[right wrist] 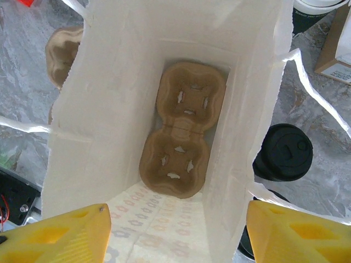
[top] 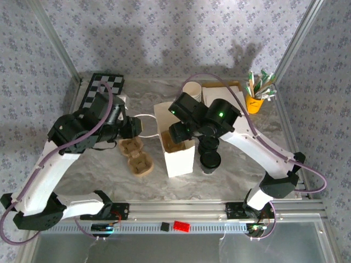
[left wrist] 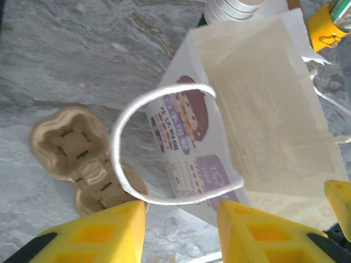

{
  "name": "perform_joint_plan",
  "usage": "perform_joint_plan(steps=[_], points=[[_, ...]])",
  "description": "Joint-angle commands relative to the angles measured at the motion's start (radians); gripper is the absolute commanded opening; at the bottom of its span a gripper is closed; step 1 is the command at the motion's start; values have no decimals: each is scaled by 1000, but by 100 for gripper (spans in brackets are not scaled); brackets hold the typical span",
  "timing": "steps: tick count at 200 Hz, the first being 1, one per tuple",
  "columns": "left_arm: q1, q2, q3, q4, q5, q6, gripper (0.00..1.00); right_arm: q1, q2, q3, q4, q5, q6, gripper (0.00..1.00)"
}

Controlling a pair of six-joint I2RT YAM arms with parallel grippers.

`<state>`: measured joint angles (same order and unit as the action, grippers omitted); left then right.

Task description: Pack the takeout coffee

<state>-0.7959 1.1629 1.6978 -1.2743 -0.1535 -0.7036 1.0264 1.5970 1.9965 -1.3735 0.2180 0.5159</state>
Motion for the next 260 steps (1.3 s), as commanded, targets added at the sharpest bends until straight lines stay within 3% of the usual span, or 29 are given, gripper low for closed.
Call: perform_joint_plan(steps=[1,64,111,140,196,260], points=[[-41,-11,-40,49,6,-77,43,6,-66,-24,-42,-20,-18,69],[-79,71,-93,158,65,-91,61,-27,-184,-132,-101,7,21,72],[-77,198,-37,133,18,-47,63,-91,-290,-246,-78,-30,48,74],[-60,237,-52,166,25,-34,56,-131,-357,-333,-75,-28,54,75],[-16,292,-55,191,5,-11,22,-178,-433,-506,-28,-35,49,77],[64,337,-26,243,15,11,5,-183,-442,-670,89,-69,70,79]])
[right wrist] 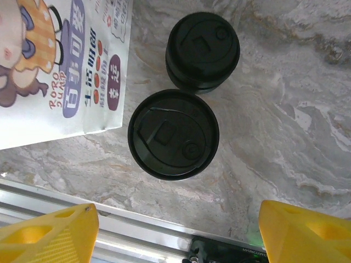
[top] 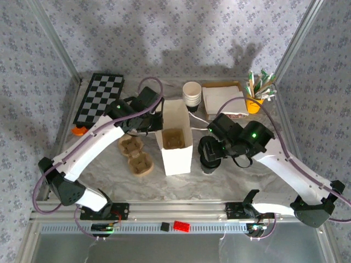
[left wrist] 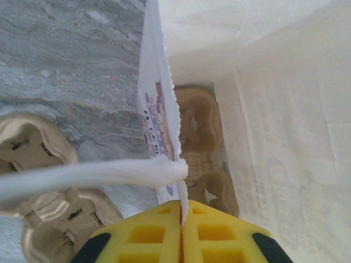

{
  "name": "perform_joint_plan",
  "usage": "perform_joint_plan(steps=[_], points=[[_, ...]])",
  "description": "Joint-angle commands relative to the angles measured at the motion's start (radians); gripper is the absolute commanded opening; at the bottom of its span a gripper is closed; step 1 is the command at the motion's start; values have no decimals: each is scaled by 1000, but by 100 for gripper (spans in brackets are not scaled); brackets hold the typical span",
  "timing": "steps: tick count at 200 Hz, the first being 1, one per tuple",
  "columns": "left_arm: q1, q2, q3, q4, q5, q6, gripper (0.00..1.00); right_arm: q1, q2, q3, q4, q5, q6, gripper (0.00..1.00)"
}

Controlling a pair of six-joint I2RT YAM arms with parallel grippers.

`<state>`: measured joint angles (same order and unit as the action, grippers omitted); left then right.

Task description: Pack the takeout coffee

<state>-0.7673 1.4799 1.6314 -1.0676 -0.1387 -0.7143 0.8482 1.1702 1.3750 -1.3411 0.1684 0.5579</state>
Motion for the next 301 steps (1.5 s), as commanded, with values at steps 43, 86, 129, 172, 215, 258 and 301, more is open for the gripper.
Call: perform_joint_plan(steps=[43,86,129,172,215,258,301], points=[[70,61,60,70,9,29,1,-6,-13,-164,144,-35,103,85],[86,73,79,74,34,31,11,-7,-8,-253,219,-37,26,96],[79,60,98,37,81,47,33,-35,-26,-299,266,-112,-160,99],[64,34,106,1,112,49,43,-62,7,-302,279,-106,-240,100],[54,-16,97,-5,113,35,50,-67,76,-294,283,-92,-270,100],[50,-47,93,3,133,27,51,-90,103,-287,293,-91,-290,96],[48,-64,73,25,151,16,52,-114,133,-288,314,-107,-324,90]])
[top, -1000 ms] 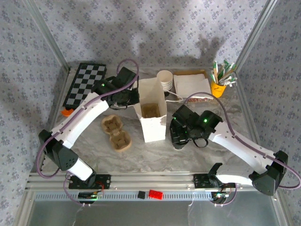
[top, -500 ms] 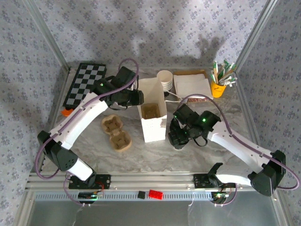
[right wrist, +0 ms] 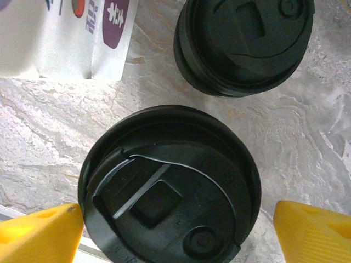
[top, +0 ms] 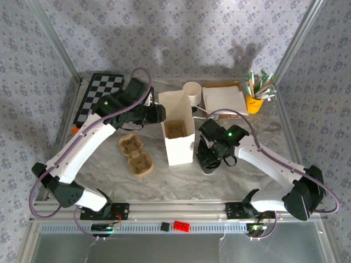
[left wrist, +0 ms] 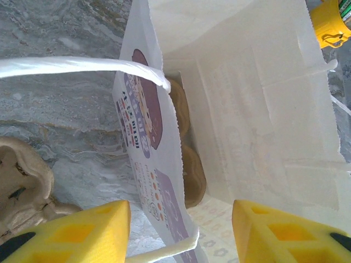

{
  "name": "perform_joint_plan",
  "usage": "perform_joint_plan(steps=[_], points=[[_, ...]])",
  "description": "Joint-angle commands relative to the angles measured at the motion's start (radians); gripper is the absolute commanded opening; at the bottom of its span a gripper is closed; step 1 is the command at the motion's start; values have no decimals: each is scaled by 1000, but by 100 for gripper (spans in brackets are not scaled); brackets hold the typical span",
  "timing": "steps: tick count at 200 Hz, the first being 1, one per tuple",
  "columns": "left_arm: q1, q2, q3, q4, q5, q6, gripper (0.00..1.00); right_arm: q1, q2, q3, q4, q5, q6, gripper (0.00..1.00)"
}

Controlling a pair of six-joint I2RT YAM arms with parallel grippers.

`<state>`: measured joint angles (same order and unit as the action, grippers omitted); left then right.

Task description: Pack the takeout coffee

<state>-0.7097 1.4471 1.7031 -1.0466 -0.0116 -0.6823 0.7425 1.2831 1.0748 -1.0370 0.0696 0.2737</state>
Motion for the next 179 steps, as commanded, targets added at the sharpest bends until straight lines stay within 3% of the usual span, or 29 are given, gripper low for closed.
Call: perform_joint_plan(steps=[1,120,179], points=[[-9,-31,1,4,24,-16,52,-9,20,13,10,-9,-40,90],[-10,-33,1,3,13,-17,53,-27,58,30,12,11,-47,78],[-8,-34,-3,14,10,-19,53,-23,19,58,-89,70,138,77]])
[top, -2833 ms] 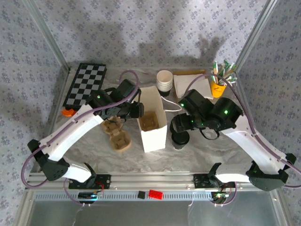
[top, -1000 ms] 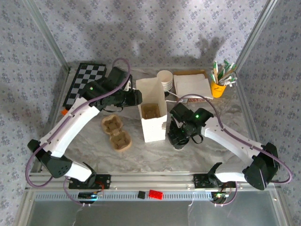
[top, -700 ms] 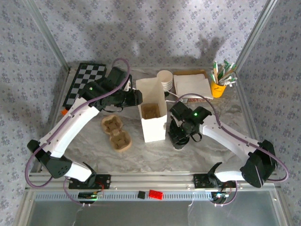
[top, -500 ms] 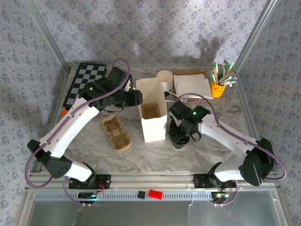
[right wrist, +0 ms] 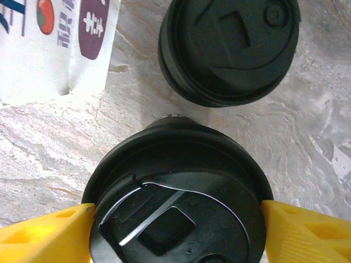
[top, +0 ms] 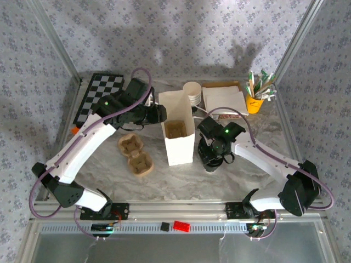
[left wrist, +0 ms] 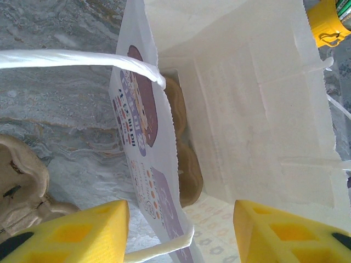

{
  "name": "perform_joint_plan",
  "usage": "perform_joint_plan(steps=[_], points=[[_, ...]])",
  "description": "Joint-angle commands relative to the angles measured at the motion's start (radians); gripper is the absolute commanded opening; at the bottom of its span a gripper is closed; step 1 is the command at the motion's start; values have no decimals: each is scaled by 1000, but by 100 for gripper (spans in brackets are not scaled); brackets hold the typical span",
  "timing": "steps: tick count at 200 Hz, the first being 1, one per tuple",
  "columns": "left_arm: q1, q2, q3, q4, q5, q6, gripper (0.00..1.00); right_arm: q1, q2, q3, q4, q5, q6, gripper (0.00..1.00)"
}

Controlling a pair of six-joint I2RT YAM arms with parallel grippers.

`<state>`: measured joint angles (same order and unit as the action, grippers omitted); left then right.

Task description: Pack the takeout coffee

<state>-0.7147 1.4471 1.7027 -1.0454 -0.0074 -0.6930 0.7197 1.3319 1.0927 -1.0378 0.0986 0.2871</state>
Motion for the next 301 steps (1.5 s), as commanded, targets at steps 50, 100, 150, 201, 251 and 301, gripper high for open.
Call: perform_joint_plan(steps=[50,100,150,201,251,301], points=[[-5,-40,-7,13,-15,-15,53,-20,-39,43,-120,86,390,76],[-3,-49,-22,21,-18,-14,53,-14,11,40,-137,176,587,73],[-3,-51,-26,23,-21,-11,54,-23,28,28,-120,118,628,81],[-5,-56,-17,16,-11,-11,55,-35,-3,72,-133,98,547,90],[-19,-90,-40,12,-11,-14,59,-83,-64,81,-176,11,252,89],[-24,-111,-49,5,-10,-5,60,-82,-46,38,-179,-7,61,88]])
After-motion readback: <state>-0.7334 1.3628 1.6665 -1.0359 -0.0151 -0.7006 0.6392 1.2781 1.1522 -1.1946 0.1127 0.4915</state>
